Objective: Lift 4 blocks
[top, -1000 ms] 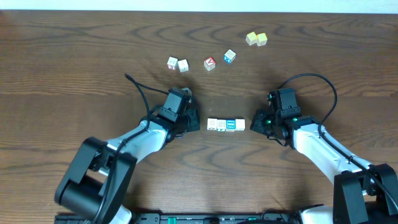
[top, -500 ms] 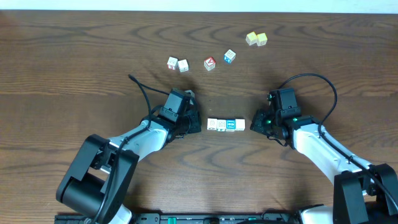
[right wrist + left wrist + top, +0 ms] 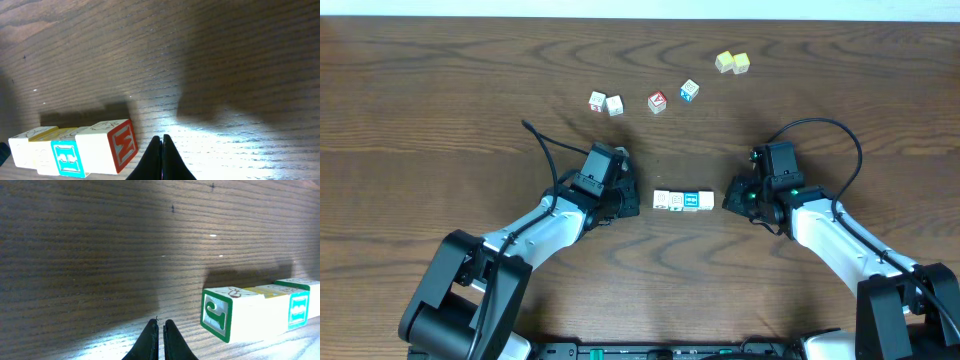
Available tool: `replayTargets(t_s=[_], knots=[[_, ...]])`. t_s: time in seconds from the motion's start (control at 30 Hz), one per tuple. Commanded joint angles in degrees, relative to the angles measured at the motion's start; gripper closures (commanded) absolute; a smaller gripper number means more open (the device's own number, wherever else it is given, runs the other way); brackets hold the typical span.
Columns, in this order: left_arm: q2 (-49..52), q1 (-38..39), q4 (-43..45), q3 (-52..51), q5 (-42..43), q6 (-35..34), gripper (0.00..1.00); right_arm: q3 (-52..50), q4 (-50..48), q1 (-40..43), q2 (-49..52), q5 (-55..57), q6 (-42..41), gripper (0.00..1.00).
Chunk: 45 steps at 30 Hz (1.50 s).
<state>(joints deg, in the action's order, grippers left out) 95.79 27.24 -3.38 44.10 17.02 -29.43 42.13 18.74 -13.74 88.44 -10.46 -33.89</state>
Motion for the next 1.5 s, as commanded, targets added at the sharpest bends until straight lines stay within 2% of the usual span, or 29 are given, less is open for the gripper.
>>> replayTargets(t_s=[0.0, 0.57, 0.7, 1.47], knots=[[-0.4, 0.2, -0.4, -0.5, -1.1, -0.9, 0.93, -0.3, -0.1, -1.3, 0.0, 0.5, 0.7, 0.99], [2.7, 1.9, 3.1, -0.5, -0.9, -2.1, 0.93, -0.7, 0.1, -1.4, 0.1, 0.3, -0.3, 0.99], [2.7, 2.2, 4.3, -0.5, 1.9, -0.8, 0.93, -0.7, 0.1, -1.4, 0.1, 0.3, -0.3, 0.99], [2.7, 2.3, 4.3, -0.5, 3.6, -0.6, 0.93, -2.2, -2.8, -1.4, 0.1, -3.5, 1.8, 0.99]])
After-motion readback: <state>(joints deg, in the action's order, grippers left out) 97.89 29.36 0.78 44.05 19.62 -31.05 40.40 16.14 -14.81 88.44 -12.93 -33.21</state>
